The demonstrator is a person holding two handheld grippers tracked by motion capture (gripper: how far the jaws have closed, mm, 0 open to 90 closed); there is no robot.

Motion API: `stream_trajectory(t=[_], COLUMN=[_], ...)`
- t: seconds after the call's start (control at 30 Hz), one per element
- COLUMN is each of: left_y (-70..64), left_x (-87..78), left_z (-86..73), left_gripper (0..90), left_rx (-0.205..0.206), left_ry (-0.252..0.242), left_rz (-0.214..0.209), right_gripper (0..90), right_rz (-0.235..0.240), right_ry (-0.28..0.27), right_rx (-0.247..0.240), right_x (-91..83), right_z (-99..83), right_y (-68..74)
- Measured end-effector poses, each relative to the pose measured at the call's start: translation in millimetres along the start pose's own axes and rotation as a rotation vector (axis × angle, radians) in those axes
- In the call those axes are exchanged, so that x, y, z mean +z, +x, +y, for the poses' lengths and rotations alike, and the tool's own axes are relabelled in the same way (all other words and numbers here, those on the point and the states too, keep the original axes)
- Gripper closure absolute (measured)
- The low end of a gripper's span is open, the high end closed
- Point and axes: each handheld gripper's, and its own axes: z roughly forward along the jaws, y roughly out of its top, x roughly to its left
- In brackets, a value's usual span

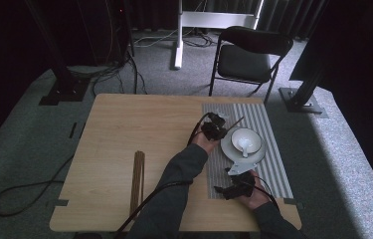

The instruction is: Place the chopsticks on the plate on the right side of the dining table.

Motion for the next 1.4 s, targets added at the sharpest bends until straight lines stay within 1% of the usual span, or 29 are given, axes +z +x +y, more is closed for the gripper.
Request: stream_trajectory(t=[0.17, 0.27, 0.4, 0.63, 0.83, 0.87, 1.17, 1.4], left_y=[-0.6, -0.3, 0.4, -3.1, -2.6, -2.8, -3.5, -2.2], left_x=[4.4, 5.4, 11.1, 19.1, 25.1, 26.2, 33.8, 37.9], left_z=[0.1, -0.2, -0.7, -1.0, -1.1, -1.0, 0.8, 0.8], left_gripper=[84.6, 84.5, 84.5, 84.5, 84.5, 84.6, 84.6, 84.6], left_rx=[-0.006, -0.009, -0.019, -0.007, -0.011, -0.016, -0.01, -0.019], left_ry=[-0.001, -0.011, 0.002, 0.02, 0.032, 0.031, 0.042, 0.046], left_rz=[0.003, -0.008, -0.005, 0.003, 0.007, 0.008, 0.015, 0.016], right_gripper=[12.0, 12.4, 12.4, 12.4, 12.4, 12.5, 12.5, 12.5], right_rz=[0.0, 0.0, 0.0, 0.0, -0.001, -0.001, -0.001, -0.002], right_ry=[0.0, 0.0, 0.0, 0.0, -0.001, 0.0, 0.0, -0.001], right_rx=[0.0, 0.0, 0.001, 0.002, 0.001, 0.002, 0.002, 0.002], right_x=[-0.1, -0.2, -0.2, -0.3, -0.3, -0.3, -0.4, -0.4], right_z=[0.0, -0.1, -0.1, -0.1, -0.2, -0.2, -0.2, -0.2], right_y=[0.1, 0.3, 0.3, 0.4, 0.4, 0.5, 0.5, 0.6])
